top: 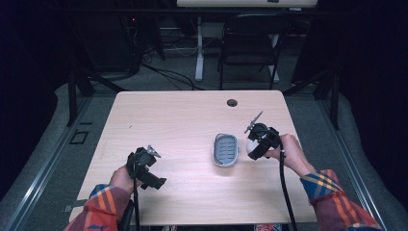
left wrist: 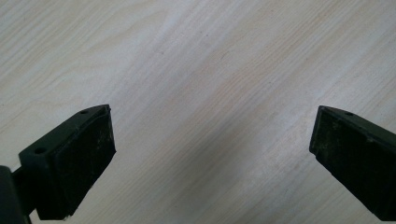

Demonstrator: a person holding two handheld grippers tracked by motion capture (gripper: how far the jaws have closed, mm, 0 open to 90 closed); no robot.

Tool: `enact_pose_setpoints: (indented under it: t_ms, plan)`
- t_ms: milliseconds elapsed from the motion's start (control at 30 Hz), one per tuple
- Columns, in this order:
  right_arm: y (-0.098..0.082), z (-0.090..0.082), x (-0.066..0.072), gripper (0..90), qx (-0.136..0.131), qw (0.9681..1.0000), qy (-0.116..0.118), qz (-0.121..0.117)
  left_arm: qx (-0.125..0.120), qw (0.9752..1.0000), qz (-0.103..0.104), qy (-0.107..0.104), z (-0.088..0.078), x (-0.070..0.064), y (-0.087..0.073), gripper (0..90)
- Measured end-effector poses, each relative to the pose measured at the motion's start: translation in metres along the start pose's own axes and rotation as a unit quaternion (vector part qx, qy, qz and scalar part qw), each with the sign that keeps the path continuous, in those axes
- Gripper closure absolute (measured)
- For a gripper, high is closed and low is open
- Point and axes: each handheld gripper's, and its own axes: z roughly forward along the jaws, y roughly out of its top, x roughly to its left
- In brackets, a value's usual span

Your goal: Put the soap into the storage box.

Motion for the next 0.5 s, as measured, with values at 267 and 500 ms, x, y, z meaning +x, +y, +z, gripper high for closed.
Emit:
enact_pose_setpoints:
  t_ms: [267,500]
  plan:
    - [0.012,-0.006,0.002,24.5,-0.003,0.9999,-0.003,-0.012,0.000,1.0000,0.002,0.001,0.001,0.000,0.001,0.2]
    - [0.023,-0.007,0.004,24.5,-0.012,0.9998,-0.001,-0.015,0.000,1.0000,0.004,-0.002,0.001,-0.001,0.001,0.2]
